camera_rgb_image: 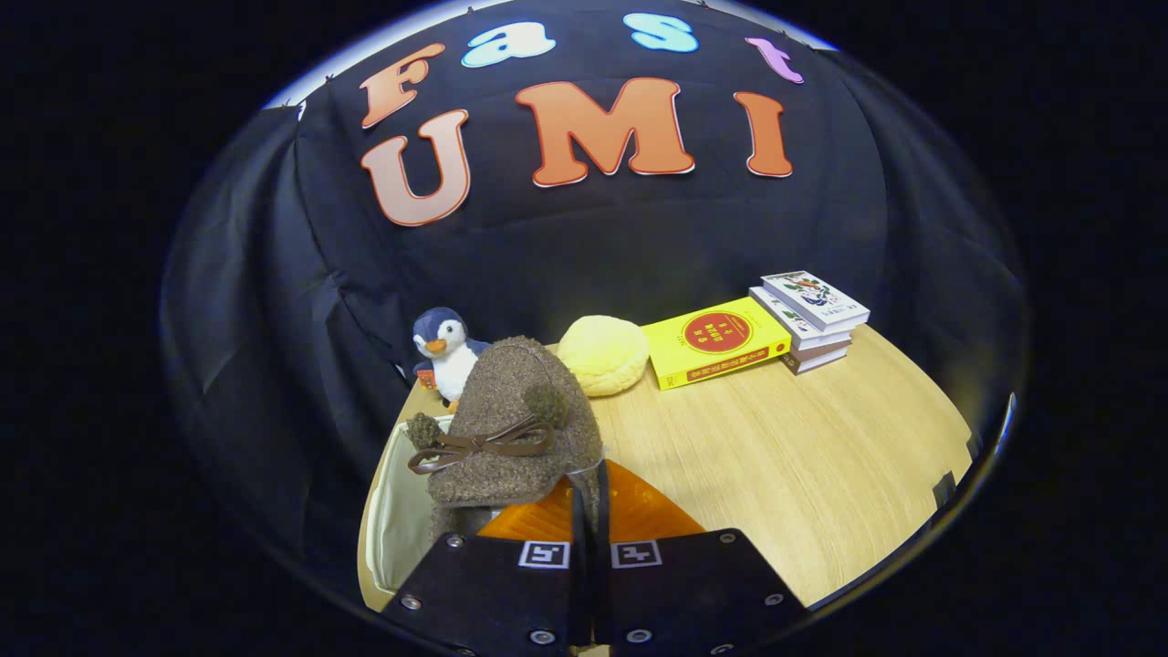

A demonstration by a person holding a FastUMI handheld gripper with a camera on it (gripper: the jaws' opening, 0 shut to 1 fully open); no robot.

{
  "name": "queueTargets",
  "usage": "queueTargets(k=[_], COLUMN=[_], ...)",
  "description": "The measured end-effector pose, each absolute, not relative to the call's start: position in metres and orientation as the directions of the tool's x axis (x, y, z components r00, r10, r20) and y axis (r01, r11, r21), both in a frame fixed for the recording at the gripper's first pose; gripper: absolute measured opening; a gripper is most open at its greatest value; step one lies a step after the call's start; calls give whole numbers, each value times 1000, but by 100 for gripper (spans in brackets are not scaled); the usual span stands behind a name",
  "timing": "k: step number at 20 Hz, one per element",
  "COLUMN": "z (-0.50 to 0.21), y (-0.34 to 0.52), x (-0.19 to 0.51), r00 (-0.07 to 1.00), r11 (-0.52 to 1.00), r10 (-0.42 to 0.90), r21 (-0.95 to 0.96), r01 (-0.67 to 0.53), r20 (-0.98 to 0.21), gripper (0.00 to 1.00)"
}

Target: Open the storage box then place both shoes into the box .Put the left shoe in first, then the right shoe, with the right side of both shoes facing outward in a uniform manner.

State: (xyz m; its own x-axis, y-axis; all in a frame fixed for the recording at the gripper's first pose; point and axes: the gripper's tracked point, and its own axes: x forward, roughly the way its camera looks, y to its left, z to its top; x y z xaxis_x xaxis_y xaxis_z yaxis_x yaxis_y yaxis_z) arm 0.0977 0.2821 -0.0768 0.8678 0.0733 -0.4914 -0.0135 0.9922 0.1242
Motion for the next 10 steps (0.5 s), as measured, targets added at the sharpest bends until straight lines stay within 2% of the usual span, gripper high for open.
queueTargets(k=[10], z=[-138], y=[315], x=[104], r00=[818], r11=[999], r10=[20], r21=[36], r01=[1], r20=[-575], gripper=[3])
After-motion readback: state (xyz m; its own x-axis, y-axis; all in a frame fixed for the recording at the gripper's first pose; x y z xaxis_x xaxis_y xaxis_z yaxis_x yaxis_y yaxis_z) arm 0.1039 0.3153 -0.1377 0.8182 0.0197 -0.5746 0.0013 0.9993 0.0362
